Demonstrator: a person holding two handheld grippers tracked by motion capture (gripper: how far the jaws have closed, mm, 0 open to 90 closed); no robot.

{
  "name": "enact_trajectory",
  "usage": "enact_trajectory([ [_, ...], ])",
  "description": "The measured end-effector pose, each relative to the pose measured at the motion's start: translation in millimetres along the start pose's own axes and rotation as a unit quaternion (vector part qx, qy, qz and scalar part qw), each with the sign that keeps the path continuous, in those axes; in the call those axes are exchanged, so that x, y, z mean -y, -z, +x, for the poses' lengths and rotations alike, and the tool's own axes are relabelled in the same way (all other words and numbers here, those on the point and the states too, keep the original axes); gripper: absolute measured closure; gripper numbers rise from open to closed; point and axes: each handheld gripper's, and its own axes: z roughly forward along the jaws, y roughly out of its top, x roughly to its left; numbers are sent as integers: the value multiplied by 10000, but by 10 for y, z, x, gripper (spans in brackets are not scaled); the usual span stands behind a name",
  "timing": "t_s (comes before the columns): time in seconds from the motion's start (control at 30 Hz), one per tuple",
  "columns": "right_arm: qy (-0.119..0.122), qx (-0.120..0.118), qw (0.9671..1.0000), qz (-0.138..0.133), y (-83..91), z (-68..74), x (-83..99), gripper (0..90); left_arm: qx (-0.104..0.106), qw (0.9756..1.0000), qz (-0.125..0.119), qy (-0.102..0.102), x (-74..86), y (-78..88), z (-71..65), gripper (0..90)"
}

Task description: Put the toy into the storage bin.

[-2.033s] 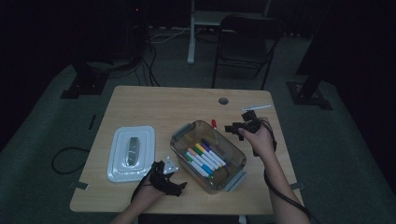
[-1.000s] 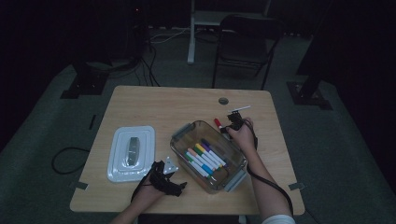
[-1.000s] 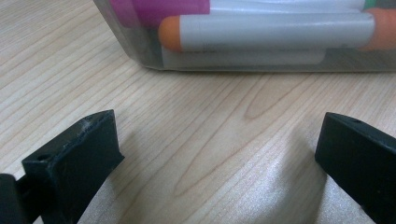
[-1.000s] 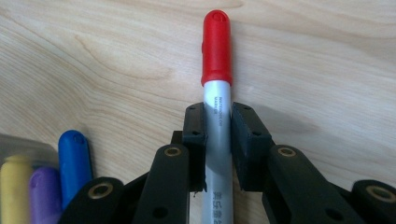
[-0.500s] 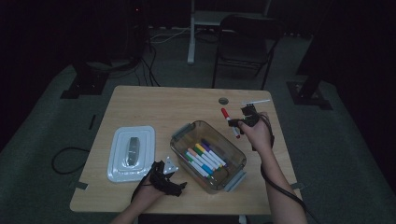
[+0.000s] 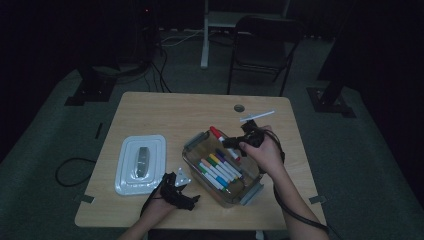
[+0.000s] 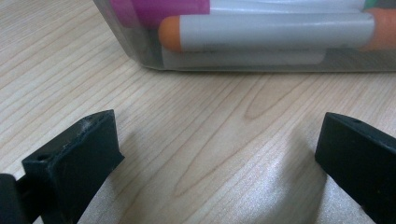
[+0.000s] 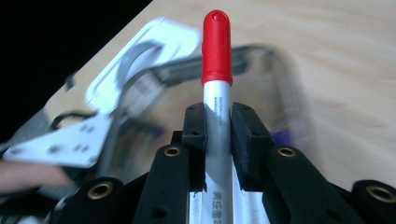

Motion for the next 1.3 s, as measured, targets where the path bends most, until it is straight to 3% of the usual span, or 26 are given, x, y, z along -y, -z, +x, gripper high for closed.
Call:
enact_trajectory([
  [0.1,45,-192,9995,264,-179,95,67,763,-7,10000,-1,-9,0,0,1,5],
  [0.2,112,-176,9982,558,-384,139,141,763,-2,10000,-1,-2,0,-1,0,5],
  [0.43,188,-242,9911,1294,-806,248,278,763,-1,10000,-1,-2,0,0,0,5],
  [0.57,267,-165,9866,1601,-966,289,318,762,-3,10000,-3,-1,0,-1,0,5],
  [0.63,191,-241,9839,1761,-1017,283,339,744,-2,10000,-6,2,1,-1,-1,5],
  [0.7,270,-238,9848,1701,-1021,274,347,684,-3,10000,-6,2,1,-1,0,5],
  [0.8,338,-213,9869,1564,-951,255,326,674,0,10000,-1,0,0,0,0,5],
  [1.0,387,-385,9950,831,-592,227,215,603,1,10000,7,-4,0,1,0,5],
  [1.17,409,-150,9988,228,-183,94,153,559,-2,10000,-1,-1,0,0,0,5],
  [1.3,296,135,9994,-130,93,-99,162,542,-2,10000,0,-2,0,0,0,5],
])
